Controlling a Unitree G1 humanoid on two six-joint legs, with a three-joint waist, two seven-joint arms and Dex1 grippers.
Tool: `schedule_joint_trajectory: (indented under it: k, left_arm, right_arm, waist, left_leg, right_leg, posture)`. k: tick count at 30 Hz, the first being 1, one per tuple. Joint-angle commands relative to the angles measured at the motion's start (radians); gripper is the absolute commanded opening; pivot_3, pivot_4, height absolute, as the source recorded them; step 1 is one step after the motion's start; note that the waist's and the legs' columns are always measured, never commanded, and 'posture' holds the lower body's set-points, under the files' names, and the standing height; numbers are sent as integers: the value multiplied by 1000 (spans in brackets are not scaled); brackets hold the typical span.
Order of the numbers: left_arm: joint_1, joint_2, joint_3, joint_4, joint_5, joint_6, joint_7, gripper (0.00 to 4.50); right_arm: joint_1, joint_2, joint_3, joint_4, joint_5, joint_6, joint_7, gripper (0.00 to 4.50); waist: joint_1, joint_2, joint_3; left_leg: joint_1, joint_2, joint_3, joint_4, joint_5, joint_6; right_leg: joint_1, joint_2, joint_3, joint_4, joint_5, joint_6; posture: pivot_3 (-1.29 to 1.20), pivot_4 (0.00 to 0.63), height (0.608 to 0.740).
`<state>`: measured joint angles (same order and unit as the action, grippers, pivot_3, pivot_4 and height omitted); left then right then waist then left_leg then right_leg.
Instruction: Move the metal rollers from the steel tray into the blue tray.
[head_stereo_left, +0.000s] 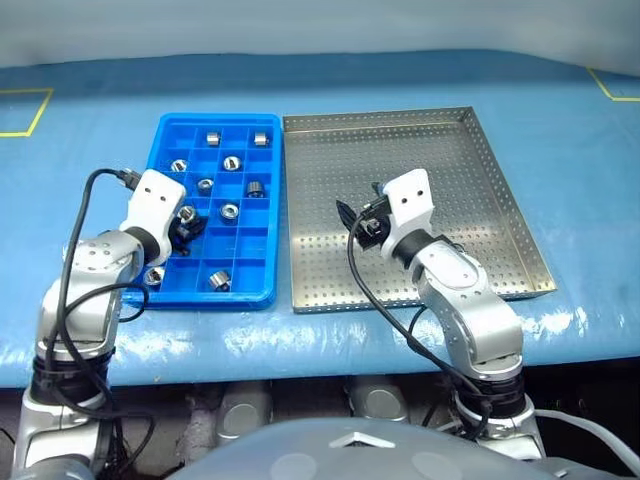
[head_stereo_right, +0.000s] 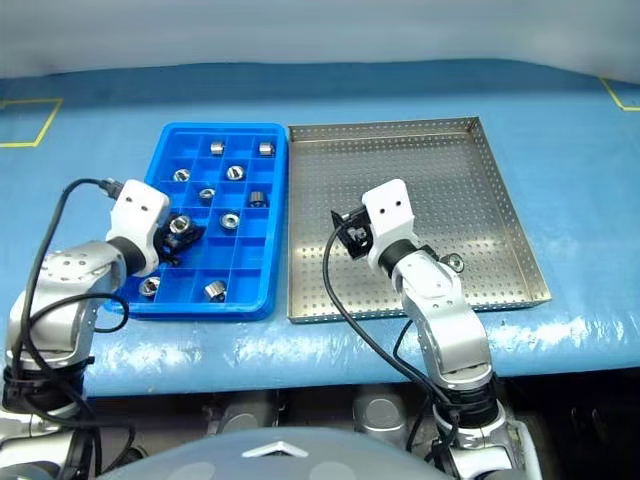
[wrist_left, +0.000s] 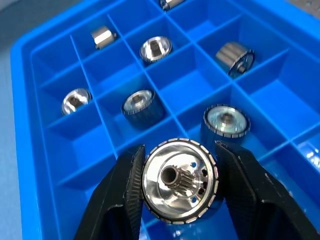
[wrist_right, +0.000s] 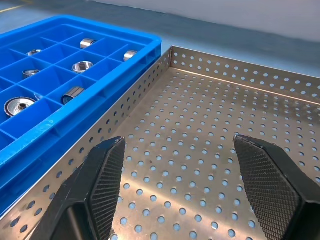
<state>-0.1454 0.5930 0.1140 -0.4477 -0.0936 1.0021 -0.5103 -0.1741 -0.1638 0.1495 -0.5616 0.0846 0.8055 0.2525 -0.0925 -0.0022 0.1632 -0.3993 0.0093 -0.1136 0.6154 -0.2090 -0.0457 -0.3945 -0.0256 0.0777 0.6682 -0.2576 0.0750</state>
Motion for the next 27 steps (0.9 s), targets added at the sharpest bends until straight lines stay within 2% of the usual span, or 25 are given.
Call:
schedule_joint_trajectory:
  k: [1, 8, 11, 15, 17, 21, 22, 24, 27]
  left_arm:
    - [24, -10, 2, -16, -5, -6, 29, 2196]
    - [6, -19, -35, 34, -15, -20, 39, 2196]
    - [7, -7, -49, 43, -10, -33, 36, 2888]
    - [-17, -18, -29, 39, -43, -42, 25, 4045]
    - [-30, -27, -16, 38, -64, -68, 12, 4045]
    - [-70, -127, 55, -27, -238, -173, -88, 4045]
    - [-81, -148, 55, -43, -279, -176, -106, 4045]
    - [-105, -194, 21, -55, -333, -188, -124, 4045]
    - [-117, -222, -79, -41, -322, -219, -125, 4045]
  right_arm:
    - [-16, -2, -11, -18, 3, -26, -11, 3651]
    - [-19, -9, -2, -20, -2, -26, -22, 3651]
    - [-12, -10, -6, -30, -4, -23, -31, 3651]
    - [6, -15, -23, -50, -9, -16, -52, 3651]
    - [16, -19, -29, -60, -13, -13, -64, 3651]
    - [72, -65, -64, -154, -99, 113, -151, 3651]
    - [89, -106, -59, -186, -131, 165, -159, 3651]
    - [140, -184, -74, -261, -157, 241, -145, 3651]
    - [190, -204, -138, -330, -152, 315, -143, 3651]
  waist:
    - [4, 0, 0]
    - [12, 0, 0]
    - [14, 0, 0]
    - [15, 0, -1]
    - [18, 0, 0]
    - [33, 0, -1]
    - [30, 0, -1]
    - [23, 0, -1]
    - [2, 1, -2]
  left_leg:
    - [0, 0, 0, 0, 0, 0]
    - [0, 0, 0, 0, 0, 0]
    - [1, 0, 0, 0, 0, 0]
    - [1, 0, 0, 0, 0, 0]
    - [0, -1, 0, 0, 0, -1]
    - [-3, -2, -2, 1, 0, -1]
    - [-4, -3, -2, 1, 0, -1]
    - [-4, -3, -1, 2, 0, -1]
    - [-4, -2, -1, 1, 0, -1]
  right_leg:
    - [0, 0, 0, 0, 0, -1]
    - [0, 0, -1, 0, 1, -3]
    - [1, 0, -1, 0, 1, -3]
    - [1, 0, -1, 0, 0, -1]
    - [1, -1, -1, -1, 0, -1]
    - [1, -4, -4, -3, 2, -5]
    - [1, -4, -4, -4, 3, -5]
    - [1, -4, -3, -5, 3, -4]
    - [1, -3, -3, -5, 3, -4]
  posture:
    - [-44, 150, 740]
    - [-58, 150, 740]
    - [-58, 150, 740]
    - [-96, 150, 740]
    - [-103, 150, 740]
    - [-116, 150, 740]
    - [-130, 150, 740]
    - [-160, 150, 740]
    - [-203, 150, 740]
